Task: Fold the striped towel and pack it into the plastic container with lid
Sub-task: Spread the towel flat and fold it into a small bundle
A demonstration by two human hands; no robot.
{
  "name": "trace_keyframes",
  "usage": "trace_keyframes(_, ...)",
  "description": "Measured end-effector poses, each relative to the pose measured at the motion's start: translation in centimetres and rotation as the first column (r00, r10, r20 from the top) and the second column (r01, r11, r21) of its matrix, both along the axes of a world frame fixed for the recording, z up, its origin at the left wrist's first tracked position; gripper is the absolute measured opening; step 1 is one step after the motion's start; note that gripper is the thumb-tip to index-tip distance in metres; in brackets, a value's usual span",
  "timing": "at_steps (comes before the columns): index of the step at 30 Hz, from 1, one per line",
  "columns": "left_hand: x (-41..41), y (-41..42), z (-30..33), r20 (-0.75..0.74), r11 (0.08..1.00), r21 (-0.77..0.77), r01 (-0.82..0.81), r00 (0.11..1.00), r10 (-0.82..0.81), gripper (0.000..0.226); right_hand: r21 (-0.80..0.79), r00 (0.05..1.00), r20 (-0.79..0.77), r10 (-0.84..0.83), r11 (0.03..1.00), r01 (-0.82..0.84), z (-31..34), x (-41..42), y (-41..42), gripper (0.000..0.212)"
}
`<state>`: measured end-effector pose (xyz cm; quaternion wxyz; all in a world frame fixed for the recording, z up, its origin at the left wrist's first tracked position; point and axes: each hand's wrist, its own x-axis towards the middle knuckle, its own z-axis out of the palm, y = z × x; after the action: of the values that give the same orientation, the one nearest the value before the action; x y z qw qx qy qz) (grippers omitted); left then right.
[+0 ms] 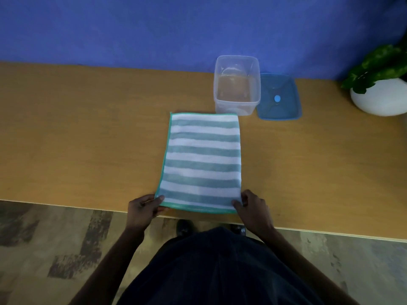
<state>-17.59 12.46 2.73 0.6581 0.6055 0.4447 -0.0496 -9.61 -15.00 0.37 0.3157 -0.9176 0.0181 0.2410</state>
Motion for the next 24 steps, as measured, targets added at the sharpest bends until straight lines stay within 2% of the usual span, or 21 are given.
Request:
trace_keyframes(3,-0.9,-0.6,2.0,0.025,0.995,-0.04,-0.087,0.996,0.088,0.026,0.225,0.987,-0.096,-0.126,0.964,0.145,1.8,-0.9,-1.3,0.021)
trace_keyframes(6,-1.6,-1.2,4.0,0.105,0.996,-0.026,-0.084,0.991,0.086,0.033,0.425,0.972,-0.157,-0.177,0.876,0.228,4.6,-1.8,-2.6,0.026)
trace_keyframes(10,-1.1,-1.6,6.6,0.216,0.991,-0.082,-0.104,0.969,0.12,0.015,0.634,0.978,-0.178,-0.112,0.747,0.201,8.2,-1.3,-3.8,0.02)
trace_keyframes(12,-0.3,-1.1,7.3,0.254,0.996,-0.066,-0.062,0.964,0.077,0.016,0.686,0.982,-0.181,-0.059,0.708,0.169,9.3,-0.3,-4.1,0.028)
trace_keyframes(14,0.7,-0.3,7.7,0.303,0.999,-0.031,0.02,0.953,-0.01,0.018,0.68,0.991,-0.128,-0.038,0.724,0.115,9.6,1.3,-3.9,0.034)
trace_keyframes(16,2.1,0.5,7.6,0.318,0.994,0.062,0.085,0.943,-0.1,0.023,0.624,0.997,-0.027,-0.07,0.778,0.071,9.0,3.3,-3.3,0.029)
trace_keyframes(18,4.1,1.3,6.9,0.296,0.965,0.223,0.139,0.933,-0.203,0.022,0.54,0.99,0.086,-0.113,0.84,0.049,7.7,5.5,-2.6,0.017)
trace_keyframes(20,6.4,2.4,5.5,0.271,0.899,0.399,0.181,0.913,-0.304,0.011,0.474,0.974,0.173,-0.144,0.879,0.046,6.5,7.6,-1.7,0.007)
trace_keyframes(22,8.9,3.6,3.9,0.248,0.847,0.503,0.171,0.911,-0.331,0.019,0.43,0.963,0.198,-0.184,0.899,0.084,5.3,9.7,-0.8,0.012)
trace_keyframes(24,11.2,4.5,2.5,0.229,0.842,0.518,0.151,0.924,-0.306,0.022,0.389,0.96,0.19,-0.207,0.913,0.12,4.3,11.6,0.1,0.019)
